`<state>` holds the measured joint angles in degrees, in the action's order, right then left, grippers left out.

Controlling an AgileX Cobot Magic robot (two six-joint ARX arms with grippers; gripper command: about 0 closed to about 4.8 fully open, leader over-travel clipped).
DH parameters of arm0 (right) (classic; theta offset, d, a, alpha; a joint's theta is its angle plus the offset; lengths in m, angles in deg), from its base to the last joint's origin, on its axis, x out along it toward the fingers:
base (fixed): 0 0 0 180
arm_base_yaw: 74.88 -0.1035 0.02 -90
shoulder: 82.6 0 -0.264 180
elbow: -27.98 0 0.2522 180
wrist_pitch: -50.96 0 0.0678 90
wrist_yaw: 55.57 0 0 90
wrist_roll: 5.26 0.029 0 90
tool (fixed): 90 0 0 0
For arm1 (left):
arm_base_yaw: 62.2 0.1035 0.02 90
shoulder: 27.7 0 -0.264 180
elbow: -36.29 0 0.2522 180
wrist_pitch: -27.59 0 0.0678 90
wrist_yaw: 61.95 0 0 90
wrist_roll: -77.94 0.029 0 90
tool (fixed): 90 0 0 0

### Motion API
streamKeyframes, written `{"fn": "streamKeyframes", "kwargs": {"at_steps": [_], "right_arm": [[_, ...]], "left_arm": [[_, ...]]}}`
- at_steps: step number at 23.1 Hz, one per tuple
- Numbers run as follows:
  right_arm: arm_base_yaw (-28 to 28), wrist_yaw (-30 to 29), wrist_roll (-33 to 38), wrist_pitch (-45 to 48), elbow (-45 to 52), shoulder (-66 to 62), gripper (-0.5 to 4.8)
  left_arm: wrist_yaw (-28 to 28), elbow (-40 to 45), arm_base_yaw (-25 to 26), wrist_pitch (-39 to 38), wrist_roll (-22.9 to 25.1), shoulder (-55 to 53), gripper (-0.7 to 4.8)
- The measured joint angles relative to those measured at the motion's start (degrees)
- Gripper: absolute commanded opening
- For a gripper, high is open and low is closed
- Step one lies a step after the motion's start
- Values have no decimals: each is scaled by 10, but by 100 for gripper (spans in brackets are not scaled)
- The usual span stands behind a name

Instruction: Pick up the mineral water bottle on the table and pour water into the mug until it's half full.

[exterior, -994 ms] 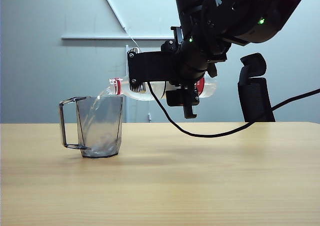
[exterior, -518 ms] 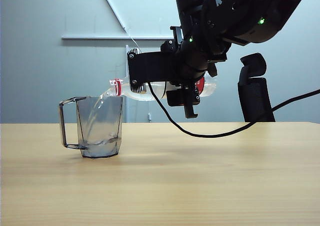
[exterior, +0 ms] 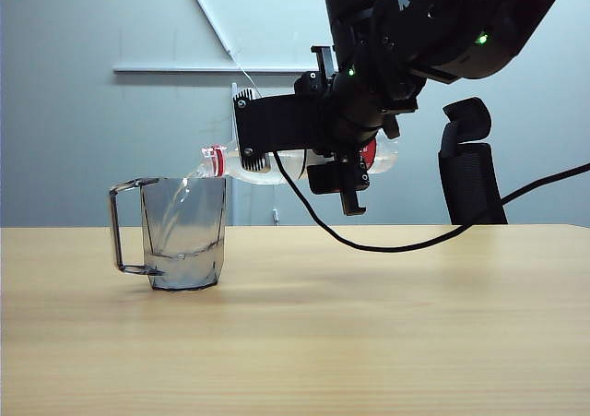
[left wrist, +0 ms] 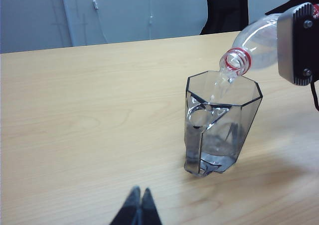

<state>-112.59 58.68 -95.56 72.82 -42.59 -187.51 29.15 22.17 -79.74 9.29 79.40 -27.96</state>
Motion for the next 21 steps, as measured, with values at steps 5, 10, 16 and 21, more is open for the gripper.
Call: {"fn": "streamKeyframes", "kwargs": {"at_steps": [5, 10, 16, 21], "right_arm": [[0, 2, -3, 10, 0, 0, 283], [0, 2, -4, 10, 0, 0, 283], [0, 2, -4, 10, 0, 0, 283], [0, 2, -4, 12, 0, 0, 283]], "left_arm": [[0, 0, 0, 0, 0, 0, -2], [0, 0, 0, 0, 0, 0, -2], [0, 0, 0, 0, 0, 0, -2], [0, 0, 0, 0, 0, 0, -2]]}}
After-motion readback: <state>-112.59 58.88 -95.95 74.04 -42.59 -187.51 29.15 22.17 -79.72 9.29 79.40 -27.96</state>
